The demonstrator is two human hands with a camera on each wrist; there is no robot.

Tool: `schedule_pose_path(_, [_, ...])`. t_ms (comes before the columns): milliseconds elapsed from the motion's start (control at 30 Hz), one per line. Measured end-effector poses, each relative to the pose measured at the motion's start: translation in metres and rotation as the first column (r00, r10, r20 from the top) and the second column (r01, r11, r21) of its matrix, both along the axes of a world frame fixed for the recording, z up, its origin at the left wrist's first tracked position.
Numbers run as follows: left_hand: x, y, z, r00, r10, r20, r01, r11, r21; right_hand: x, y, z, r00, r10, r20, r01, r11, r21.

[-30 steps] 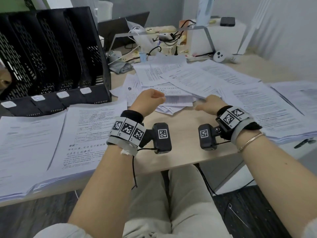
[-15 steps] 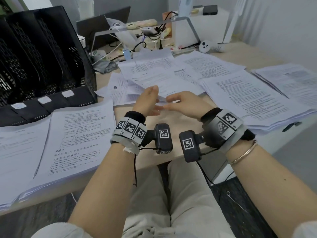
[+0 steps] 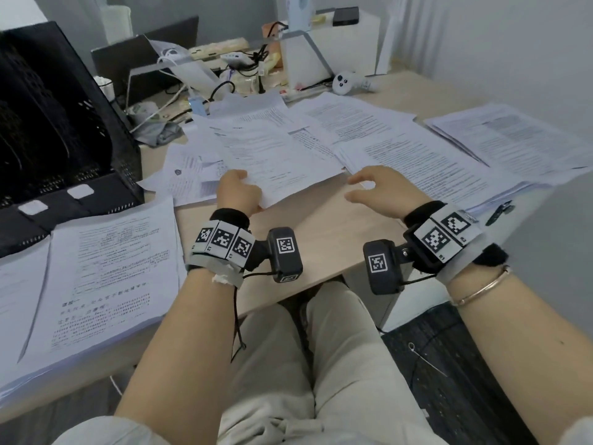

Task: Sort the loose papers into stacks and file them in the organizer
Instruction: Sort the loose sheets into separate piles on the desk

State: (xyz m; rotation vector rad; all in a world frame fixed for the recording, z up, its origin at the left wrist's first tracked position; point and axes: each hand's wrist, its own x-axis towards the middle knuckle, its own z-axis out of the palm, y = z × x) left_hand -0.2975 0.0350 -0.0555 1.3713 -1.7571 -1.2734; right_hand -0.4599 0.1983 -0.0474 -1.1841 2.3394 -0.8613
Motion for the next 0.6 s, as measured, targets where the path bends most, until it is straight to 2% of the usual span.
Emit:
schedule_pose_path(67, [-0.004,-0.002,-0.002,0.999,0.003,0.047,-0.001,0.999,-0.051,-0.012,0.007,-0.011,0.995,-0.038,-0.092,0.052,0.987,0.153])
schedule_pose_path(133, [-0.007,-0.001,-0.003,0.997,-0.034,0.069,0.036,0.999,-0.035,-0.019,0.013,-0.023,0.989,-0.053,-0.138,0.092,0.951,0.295])
schedule_pose_path(200, [-0.009,0.003,-0.004,0.994,-0.06,0.087,0.062,0.998,-0.014,-0.023,0.017,-0.032,0.987,-0.05,-0.15,0.103,0.924,0.369])
schedule_pose_path(300, [-0.012,0.008,-0.002,0.993,-0.035,0.113,0.042,0.997,-0.061,-0.025,0.019,-0.04,0.99,-0.057,-0.128,0.101,0.926,0.364])
schedule_pose_path(367, [-0.013,0.008,0.0,0.997,-0.018,0.08,0.027,0.993,-0.119,-0.023,0.017,-0.041,0.989,-0.088,-0.119,0.124,0.93,0.345])
schedule_pose_path(467, [-0.013,0.01,0.008,0.999,0.027,-0.032,-0.034,0.975,-0.221,-0.017,0.009,-0.044,0.982,-0.138,-0.127,0.172,0.931,0.321])
schedule_pose_path(600, [-0.013,0.009,0.016,0.98,0.061,-0.187,-0.109,0.959,-0.261,-0.011,-0.002,-0.046,0.976,-0.185,-0.116,0.212,0.929,0.303])
